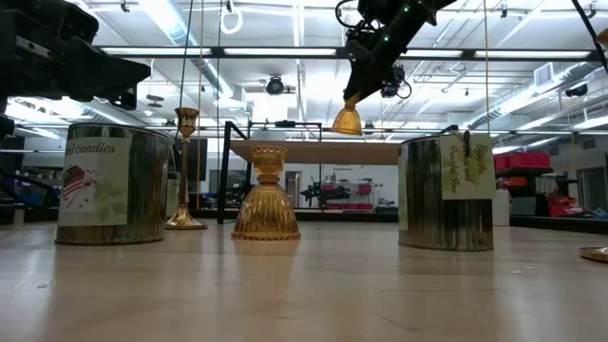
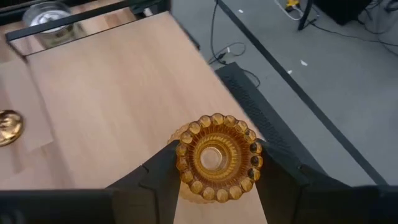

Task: Pick & Place candle stick holders
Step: Put the top orange glass candle holder on the shelf

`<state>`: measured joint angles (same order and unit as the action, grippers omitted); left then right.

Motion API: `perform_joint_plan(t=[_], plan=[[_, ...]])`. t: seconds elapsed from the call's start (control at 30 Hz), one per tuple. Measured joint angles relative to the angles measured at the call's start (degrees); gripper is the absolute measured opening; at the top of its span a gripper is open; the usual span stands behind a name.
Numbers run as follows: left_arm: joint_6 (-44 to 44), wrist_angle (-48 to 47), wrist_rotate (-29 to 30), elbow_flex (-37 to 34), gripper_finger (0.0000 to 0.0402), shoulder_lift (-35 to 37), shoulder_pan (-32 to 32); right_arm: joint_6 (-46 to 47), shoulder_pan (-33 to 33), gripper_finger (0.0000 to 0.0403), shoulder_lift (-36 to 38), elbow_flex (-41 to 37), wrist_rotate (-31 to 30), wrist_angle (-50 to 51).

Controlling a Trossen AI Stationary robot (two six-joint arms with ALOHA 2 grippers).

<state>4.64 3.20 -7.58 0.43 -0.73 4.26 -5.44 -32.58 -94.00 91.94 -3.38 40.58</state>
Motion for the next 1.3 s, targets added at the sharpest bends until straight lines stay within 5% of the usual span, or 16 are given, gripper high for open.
perform_joint_plan(t=[1.3], plan=[[0.0,0.0,-0.01,-0.02,0.0018,0.0,0.02,-1.68,-2.01,0.0197,-6.19,-0.02,2.82,-5.05]])
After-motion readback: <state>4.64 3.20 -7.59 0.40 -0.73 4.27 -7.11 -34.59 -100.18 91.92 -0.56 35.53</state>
